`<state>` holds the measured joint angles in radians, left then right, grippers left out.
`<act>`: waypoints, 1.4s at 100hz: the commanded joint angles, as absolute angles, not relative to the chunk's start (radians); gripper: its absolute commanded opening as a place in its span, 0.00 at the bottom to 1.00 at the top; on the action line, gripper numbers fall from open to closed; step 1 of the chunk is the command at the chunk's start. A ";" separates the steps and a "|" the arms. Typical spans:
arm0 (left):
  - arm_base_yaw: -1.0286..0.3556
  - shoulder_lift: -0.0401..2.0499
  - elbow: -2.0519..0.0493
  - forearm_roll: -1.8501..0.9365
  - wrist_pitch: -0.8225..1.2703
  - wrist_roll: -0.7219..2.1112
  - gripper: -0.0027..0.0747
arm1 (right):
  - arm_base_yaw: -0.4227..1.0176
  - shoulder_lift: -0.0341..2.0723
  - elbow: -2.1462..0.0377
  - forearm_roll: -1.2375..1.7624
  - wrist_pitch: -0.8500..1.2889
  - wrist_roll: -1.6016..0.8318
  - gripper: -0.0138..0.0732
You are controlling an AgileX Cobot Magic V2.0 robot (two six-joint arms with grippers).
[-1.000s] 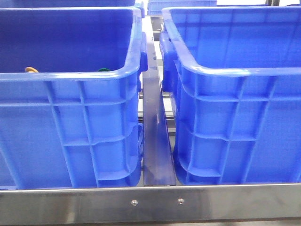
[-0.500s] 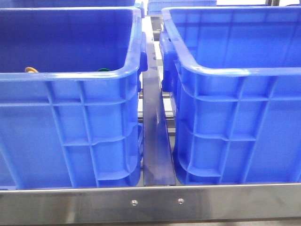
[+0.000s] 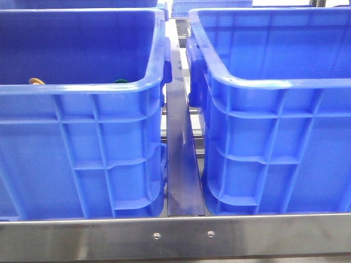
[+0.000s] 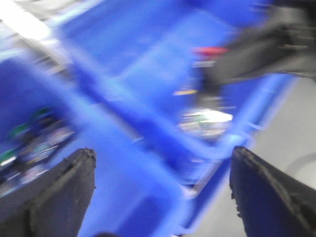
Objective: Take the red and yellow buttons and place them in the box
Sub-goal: 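Move the right gripper holding the red button over the empty bin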
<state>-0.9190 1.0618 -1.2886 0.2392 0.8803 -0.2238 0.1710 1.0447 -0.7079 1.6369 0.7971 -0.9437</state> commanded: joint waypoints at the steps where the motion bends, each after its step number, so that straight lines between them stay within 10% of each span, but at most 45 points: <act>1: -0.814 1.027 -1.270 0.251 0.826 -0.238 0.72 | 0.170 1.033 -0.744 1.706 0.811 -0.968 0.39; 68: -0.070 0.751 -0.791 0.119 0.564 -0.241 0.71 | 0.170 1.033 -0.745 1.706 0.631 -1.039 0.39; 87: -0.048 0.702 -0.782 0.119 0.537 -0.241 0.48 | 0.170 1.033 -0.745 1.706 0.400 -1.140 0.39; 108: -0.050 0.697 -0.782 0.121 0.533 -0.232 0.01 | 0.170 1.039 -0.745 1.706 0.108 -1.334 0.39; 140: -0.050 0.697 -0.782 0.121 0.527 -0.232 0.01 | 0.170 1.235 -0.829 1.671 -0.050 -1.446 0.39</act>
